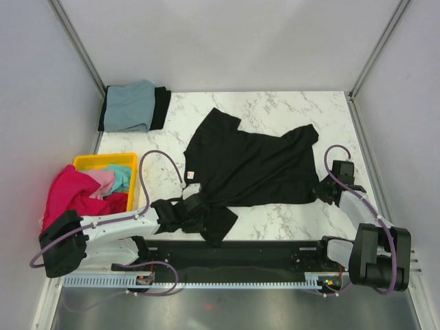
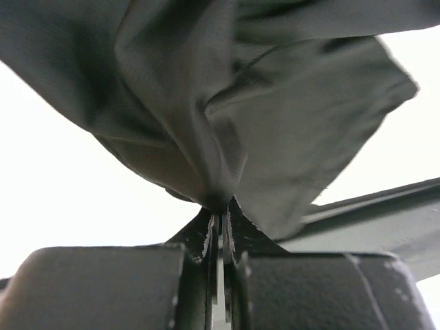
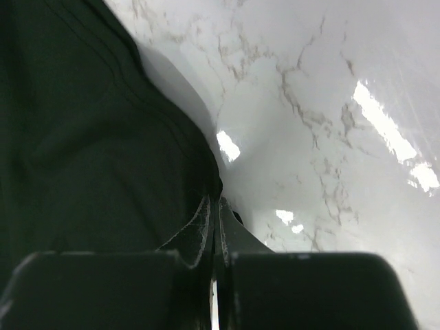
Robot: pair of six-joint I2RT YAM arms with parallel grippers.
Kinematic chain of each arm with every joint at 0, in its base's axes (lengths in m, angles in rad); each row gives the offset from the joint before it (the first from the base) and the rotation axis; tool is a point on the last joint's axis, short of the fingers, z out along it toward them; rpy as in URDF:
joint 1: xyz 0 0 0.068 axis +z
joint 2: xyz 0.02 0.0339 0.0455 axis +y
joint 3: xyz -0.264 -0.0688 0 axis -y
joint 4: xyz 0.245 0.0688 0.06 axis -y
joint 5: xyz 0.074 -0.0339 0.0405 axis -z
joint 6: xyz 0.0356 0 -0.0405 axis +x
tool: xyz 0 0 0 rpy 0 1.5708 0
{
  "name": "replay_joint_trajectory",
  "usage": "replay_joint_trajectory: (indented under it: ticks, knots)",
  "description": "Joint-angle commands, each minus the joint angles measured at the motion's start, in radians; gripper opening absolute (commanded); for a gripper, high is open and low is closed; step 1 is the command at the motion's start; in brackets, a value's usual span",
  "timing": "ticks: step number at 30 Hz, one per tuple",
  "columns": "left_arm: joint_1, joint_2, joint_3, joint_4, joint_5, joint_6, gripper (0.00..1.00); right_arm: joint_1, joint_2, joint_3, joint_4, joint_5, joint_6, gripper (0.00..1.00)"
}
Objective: Fold and stack the t-shirts
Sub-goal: Flatten the tshirt out
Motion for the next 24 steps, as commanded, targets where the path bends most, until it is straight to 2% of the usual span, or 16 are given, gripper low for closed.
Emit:
replay_joint_trajectory:
  ticks: [1,3,4,6,7,13,18,21,24]
  knots:
    - [-0.005,-0.085,0.160,-0.147,-0.123,0.049,0.02,0.001,-0.082,0.103,-0.101,-0.056,0.016,0.00]
    - [-0.005,-0.161,0.299,-0.238,-0.190,0.086,0.02,0.001,-0.130,0.178,-0.150,-0.076,0.022,0.00]
    - [-0.005,-0.180,0.352,-0.310,-0.213,0.140,0.02,-0.001,-0.171,0.273,-0.205,-0.080,0.022,0.00]
    - [-0.005,-0.220,0.505,-0.350,-0.256,0.209,0.02,-0.001,-0.204,0.388,-0.274,-0.073,0.016,0.00]
    - [-0.005,-0.228,0.558,-0.372,-0.268,0.284,0.02,-0.001,-0.217,0.504,-0.340,-0.060,0.015,0.00]
    - [-0.004,-0.212,0.958,-0.467,-0.340,0.558,0.02,-0.001,-0.322,0.903,-0.508,0.016,0.010,0.00]
    - [-0.005,-0.185,1.258,-0.485,-0.275,0.779,0.02,0.012,-0.362,1.162,-0.609,0.093,0.004,0.00]
    - [-0.005,-0.183,1.389,-0.490,-0.181,0.914,0.02,0.025,-0.395,1.309,-0.661,0.182,0.003,0.00]
    - [-0.003,-0.183,1.470,-0.492,-0.176,0.959,0.02,0.038,-0.418,1.367,-0.681,0.240,0.001,0.00]
